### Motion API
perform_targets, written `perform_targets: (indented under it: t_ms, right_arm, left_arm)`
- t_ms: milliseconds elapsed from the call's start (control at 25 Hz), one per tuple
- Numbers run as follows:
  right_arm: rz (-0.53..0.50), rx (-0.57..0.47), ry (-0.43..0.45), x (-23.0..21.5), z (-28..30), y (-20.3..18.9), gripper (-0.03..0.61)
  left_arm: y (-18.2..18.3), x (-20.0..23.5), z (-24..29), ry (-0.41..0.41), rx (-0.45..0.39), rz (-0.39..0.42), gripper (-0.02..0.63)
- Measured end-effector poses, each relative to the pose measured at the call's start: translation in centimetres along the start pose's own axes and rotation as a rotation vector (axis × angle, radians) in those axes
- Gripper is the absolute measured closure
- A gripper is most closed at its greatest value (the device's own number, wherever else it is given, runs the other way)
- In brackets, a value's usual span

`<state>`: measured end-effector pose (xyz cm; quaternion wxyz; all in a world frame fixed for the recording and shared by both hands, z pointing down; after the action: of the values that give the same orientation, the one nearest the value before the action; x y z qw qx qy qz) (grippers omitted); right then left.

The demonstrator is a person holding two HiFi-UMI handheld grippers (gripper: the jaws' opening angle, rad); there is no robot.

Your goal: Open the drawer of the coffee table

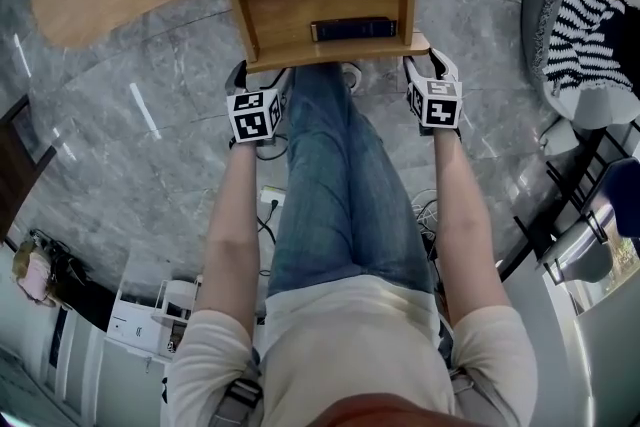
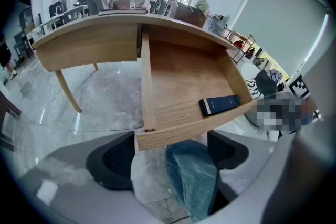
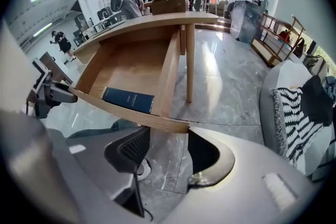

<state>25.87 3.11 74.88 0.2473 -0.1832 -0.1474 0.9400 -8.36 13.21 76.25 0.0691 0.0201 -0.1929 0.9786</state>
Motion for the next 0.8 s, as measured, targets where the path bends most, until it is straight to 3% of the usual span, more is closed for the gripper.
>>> perform_targets:
  t_ms: [120,240,480,720,800]
  right_arm:
    - [-0.036,-0.01,-0.004,1.0,-1.9,0.8,0.387]
    - [-0.029,-0.048,-0.008,2.1,-4.2,2.0,0.436]
    - [-0.057,-0.113,0.0,5.0,-8.3,4.6,0.517]
    - [-0.063,-0.19,0.013,8.1,-12.4,7.5,0.577]
    - [-0.059,-0.219,0.028,9.2,-14.1,8.6,0.577]
  left_arm:
    - [0.8,0.1,-2.1,-0.004,-0.006,-0.003,0.169]
    - [2.2,0.5,-4.5,0.007,-0.036,-0.058,0.188]
    - [5.0,0.6,-8.8,0.074,-0.09,-0.111,0.4]
    - [7.4,-1.4,-13.2,0.074,-0.149,-0.124,0.6]
    - [8.3,-2.3,-15.1,0.062,-0.172,-0.127,0.617]
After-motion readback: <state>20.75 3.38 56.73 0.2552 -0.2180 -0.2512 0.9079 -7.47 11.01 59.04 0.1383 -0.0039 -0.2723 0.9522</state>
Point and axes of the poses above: the fingertips, and each gripper's own axes: z forward along the fingers, x to its left, y out of its top, the point moved 5 cm from there along -z, backward along the fingers, and after that the axes turned 11 degrees about y, right-handed, at the moved point
